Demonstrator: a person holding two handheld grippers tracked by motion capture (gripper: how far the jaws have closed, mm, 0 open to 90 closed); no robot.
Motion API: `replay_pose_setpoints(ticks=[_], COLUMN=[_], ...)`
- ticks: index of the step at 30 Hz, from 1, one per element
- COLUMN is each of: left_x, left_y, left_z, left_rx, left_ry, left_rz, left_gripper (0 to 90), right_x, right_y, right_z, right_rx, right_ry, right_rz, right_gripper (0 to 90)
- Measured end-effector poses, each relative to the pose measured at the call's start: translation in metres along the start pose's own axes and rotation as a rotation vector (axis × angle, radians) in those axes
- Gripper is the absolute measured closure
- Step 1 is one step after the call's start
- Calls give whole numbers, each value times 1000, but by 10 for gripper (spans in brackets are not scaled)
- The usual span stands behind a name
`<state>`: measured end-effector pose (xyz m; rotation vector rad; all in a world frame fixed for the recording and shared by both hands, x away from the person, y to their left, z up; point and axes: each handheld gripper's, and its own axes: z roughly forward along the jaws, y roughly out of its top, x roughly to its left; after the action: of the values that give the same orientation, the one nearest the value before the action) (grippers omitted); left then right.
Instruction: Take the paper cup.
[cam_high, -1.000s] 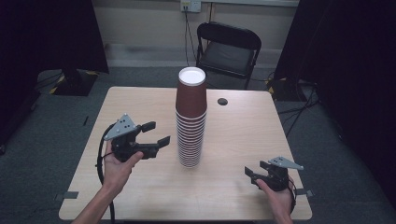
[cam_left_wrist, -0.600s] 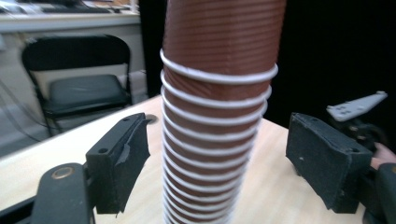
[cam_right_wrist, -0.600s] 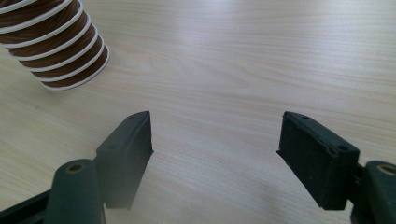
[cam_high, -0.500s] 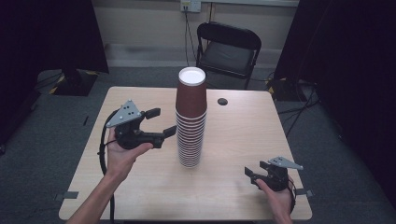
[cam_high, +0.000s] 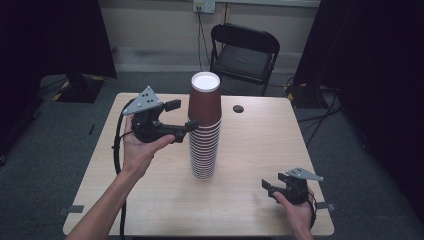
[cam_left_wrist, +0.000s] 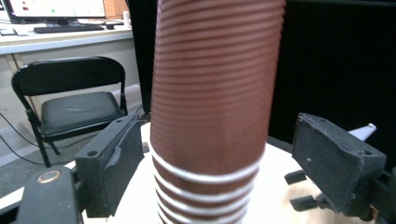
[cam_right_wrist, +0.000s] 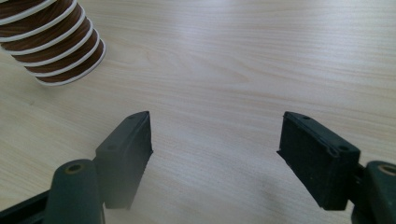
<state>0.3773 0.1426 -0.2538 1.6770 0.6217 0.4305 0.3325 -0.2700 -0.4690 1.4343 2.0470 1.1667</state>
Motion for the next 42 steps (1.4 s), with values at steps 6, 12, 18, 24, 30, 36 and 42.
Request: replay_pose_setpoints(ticks=[6,12,18,24,30,36,42], left_x=[2,3,0,3,2,3,3], left_y=[15,22,24,18,13,9,6], left_z=[10,21,34,53,64,73,75], left_rx=[3,19,42,85,106,132,127], left_ry=[1,-6,-8,-20,-3,-15,-19], left_rz=[11,21,38,45,49,42,34], left_gripper=[155,157,151,98,79,79,77], right_x=[0,-2,-3,-2,-1,0,-1], right_y=[0,0,0,0,-1,-1,-1], right_z=[-1,0,-2,-1,1,1,1], right_rx=[-5,3,-2,5,12,14,18], right_ry=[-2,-1,-4,16,22,41,36], right_rz=[1,26,28,25,23,26,25], right_gripper=[253,259,258,261,260,261,261])
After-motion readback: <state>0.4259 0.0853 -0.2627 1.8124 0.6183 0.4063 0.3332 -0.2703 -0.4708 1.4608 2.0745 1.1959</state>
